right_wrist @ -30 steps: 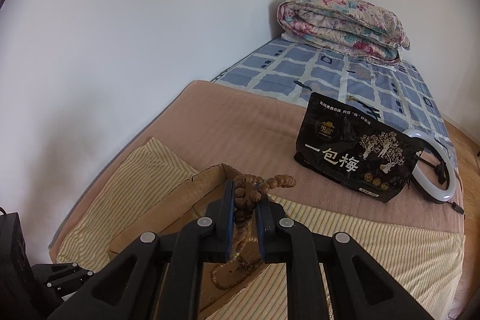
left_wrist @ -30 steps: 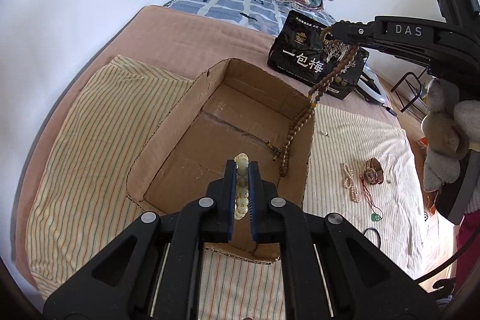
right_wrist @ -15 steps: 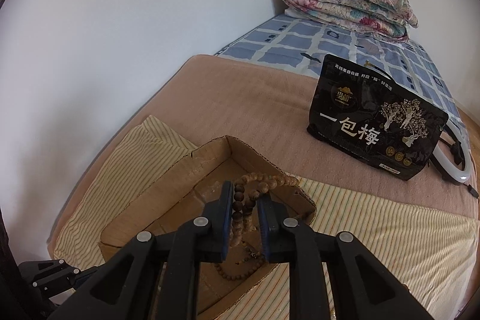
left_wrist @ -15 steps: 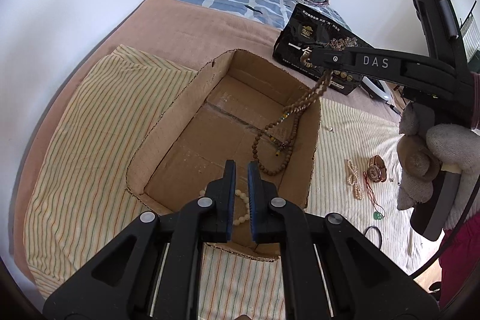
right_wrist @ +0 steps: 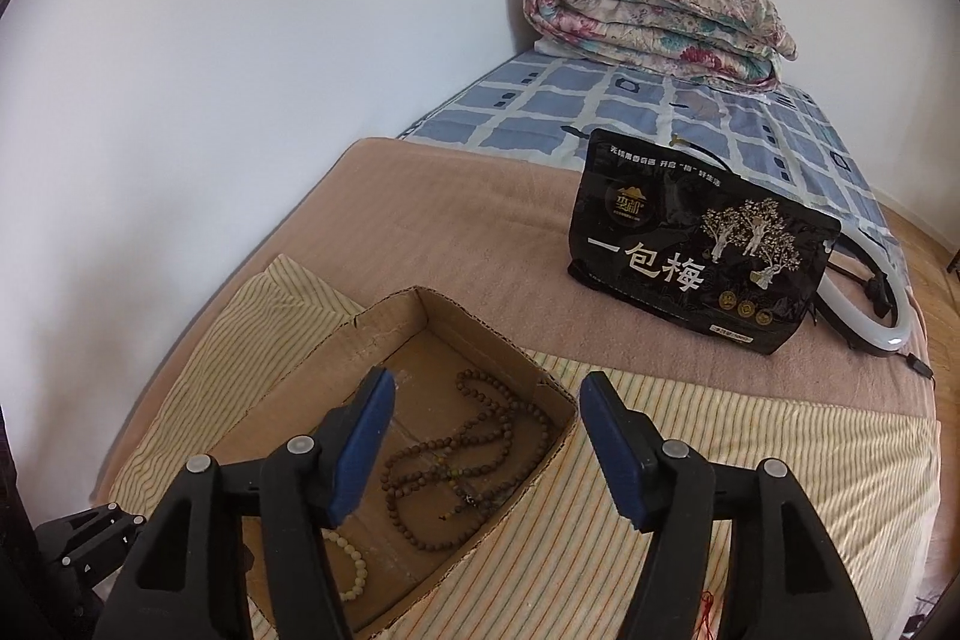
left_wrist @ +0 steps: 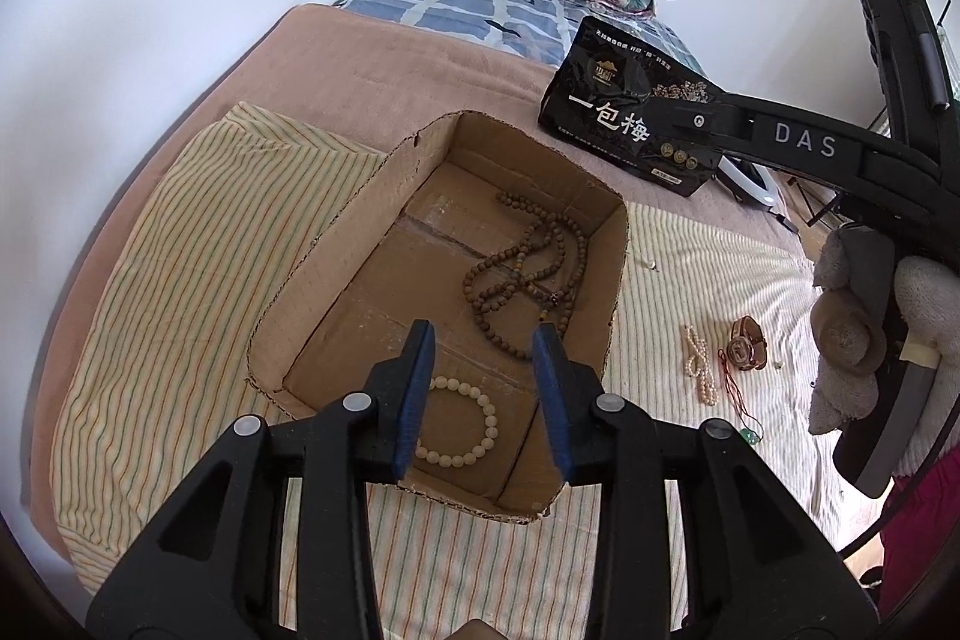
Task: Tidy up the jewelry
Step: 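Open both tools to drop the bracelet and mala into the box, then move both tools back toward the pearl necklace and jade pendant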
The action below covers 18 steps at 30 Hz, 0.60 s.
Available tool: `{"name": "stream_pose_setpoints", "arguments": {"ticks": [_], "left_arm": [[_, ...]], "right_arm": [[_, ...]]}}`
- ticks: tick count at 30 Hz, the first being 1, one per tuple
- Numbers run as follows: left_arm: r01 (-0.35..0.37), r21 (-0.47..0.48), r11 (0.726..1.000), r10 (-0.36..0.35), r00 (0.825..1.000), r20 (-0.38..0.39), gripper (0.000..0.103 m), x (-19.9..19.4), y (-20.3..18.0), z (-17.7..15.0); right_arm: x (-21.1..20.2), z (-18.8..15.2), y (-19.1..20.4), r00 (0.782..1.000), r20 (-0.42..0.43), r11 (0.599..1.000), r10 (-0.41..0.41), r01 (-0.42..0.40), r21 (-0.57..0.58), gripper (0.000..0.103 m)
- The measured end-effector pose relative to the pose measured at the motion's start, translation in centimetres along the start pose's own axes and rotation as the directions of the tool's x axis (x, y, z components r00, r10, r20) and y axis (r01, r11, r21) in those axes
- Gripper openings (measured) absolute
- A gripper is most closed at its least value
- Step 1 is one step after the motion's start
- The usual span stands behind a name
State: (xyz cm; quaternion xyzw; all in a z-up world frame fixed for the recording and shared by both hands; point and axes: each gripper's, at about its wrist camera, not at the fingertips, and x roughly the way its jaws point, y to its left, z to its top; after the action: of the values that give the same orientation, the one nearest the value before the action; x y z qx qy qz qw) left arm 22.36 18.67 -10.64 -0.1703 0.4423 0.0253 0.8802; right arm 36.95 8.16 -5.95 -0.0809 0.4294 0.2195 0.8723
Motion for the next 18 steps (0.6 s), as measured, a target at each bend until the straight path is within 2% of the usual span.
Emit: {"name": "stream_pose_setpoints", "arguments": {"ticks": [4, 7, 9, 14, 16, 18], "left_arm": [[0.000, 0.024, 1.000, 0.000, 1.000, 0.015, 0.034, -0.4, -1.2, 0.0], [0.003, 0.047, 0.999, -0.005, 0.999, 0.033, 0.047, -0.8, -2.3, 0.0], [0.005, 0.068, 0.998, -0.008, 0.999, 0.042, 0.047, -1.0, -3.2, -0.1], [0.013, 0.116, 0.993, -0.019, 0.999, 0.051, 0.048, -1.2, -5.5, -0.4], [0.017, 0.131, 0.991, -0.024, 0.998, 0.055, 0.058, -1.3, -6.4, -0.4], [0.016, 0.150, 0.989, -0.026, 0.998, 0.063, 0.062, -1.4, -7.4, -0.5]], "right_arm": [[-2.1, -0.4, -1.5, 0.999, 0.029, 1.000, -0.016, 0.015, 0.020, 0.078], [-4.0, -0.8, -2.7, 0.998, 0.053, 0.999, -0.036, 0.034, 0.031, 0.085], [-5.4, -1.3, -3.5, 0.996, 0.070, 0.998, -0.047, 0.045, 0.034, 0.086], [-8.8, -3.0, -6.0, 0.989, 0.111, 0.994, -0.095, 0.089, 0.062, 0.097], [-10.2, -3.8, -7.1, 0.984, 0.131, 0.990, -0.122, 0.111, 0.085, 0.101], [-11.5, -4.7, -8.3, 0.977, 0.155, 0.985, -0.147, 0.131, 0.110, 0.103]]}}
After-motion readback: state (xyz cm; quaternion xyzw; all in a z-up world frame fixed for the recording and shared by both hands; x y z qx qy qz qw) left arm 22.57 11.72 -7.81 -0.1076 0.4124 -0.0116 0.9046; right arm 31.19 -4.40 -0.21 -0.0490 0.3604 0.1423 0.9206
